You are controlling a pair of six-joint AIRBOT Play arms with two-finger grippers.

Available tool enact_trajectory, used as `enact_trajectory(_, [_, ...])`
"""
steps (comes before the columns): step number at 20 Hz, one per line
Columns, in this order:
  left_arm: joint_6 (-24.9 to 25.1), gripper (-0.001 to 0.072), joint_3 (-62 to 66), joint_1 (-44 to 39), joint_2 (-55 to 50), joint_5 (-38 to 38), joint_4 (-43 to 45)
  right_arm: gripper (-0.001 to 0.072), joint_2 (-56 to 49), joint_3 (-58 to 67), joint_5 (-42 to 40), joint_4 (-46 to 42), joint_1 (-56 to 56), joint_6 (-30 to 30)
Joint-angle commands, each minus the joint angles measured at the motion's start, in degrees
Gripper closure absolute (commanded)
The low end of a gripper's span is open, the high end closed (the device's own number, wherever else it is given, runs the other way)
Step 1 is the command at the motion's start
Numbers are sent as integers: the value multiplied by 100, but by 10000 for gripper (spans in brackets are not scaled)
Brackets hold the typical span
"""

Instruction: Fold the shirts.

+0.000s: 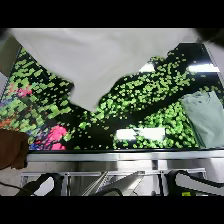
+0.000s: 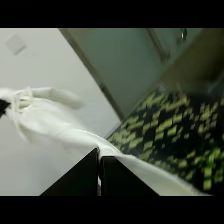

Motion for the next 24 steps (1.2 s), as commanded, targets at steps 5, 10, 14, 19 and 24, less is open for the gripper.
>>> enact_trajectory(5, [-289,693,761,691,1541,-35,-122,687,560,2238,-433,144,-723,149])
enact_trajectory(10, [-258,691,-1132,367,1989,-273,-129,687,492,1484,262,46,-717,168])
enact_trajectory(14, [-160,690,-2990,-481,1547,-321,-103,687,271,-466,442,-839,-140,131])
enact_trajectory(19, [317,690,-4894,-1307,-201,1121,-7,687,-962,-2437,-896,-2601,1303,-227])
enact_trajectory(24, [800,686,-4594,-1375,-2354,1906,-13,665,-2813,-2448,-1954,-2155,1744,-520])
